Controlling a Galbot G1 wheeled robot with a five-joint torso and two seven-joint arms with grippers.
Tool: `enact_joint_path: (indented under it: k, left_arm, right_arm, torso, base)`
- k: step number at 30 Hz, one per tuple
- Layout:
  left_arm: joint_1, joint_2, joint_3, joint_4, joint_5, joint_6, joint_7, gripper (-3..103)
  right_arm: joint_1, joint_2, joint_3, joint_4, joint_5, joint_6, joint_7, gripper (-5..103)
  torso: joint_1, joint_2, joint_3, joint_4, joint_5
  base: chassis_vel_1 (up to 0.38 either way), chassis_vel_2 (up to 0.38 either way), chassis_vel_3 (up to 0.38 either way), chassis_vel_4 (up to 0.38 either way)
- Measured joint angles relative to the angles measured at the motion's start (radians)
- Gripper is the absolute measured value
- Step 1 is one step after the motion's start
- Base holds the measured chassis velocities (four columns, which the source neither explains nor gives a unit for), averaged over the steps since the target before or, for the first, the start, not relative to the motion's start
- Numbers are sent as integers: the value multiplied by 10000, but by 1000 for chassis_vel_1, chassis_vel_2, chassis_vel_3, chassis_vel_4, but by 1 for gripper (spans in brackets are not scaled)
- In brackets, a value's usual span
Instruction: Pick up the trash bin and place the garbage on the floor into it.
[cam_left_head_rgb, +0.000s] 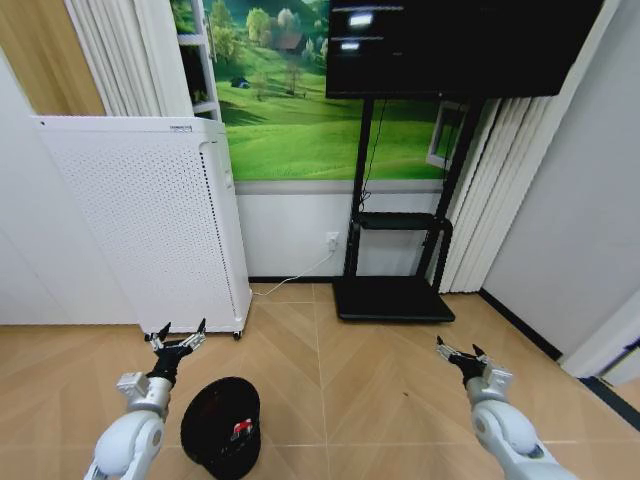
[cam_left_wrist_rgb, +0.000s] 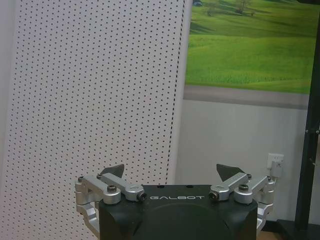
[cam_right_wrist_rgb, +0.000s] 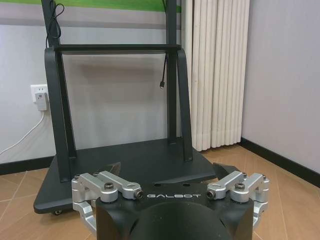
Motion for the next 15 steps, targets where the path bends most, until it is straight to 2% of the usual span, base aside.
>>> enact_joint_path:
  k: [5, 15]
  left_arm:
    - [2, 1, -4, -7, 3, 3, 0, 100]
    - [9, 4, -11, -16, 9, 13, 0, 100]
  right_arm:
    - [0, 0, 0, 0, 0, 0, 0, 100]
    - [0, 0, 0, 0, 0, 0, 0, 100]
  torso:
    - [21, 135, 112, 0, 0]
    - [129, 639, 514, -1, 0]
  base:
    - [0, 0, 0, 0]
    - [0, 0, 0, 0]
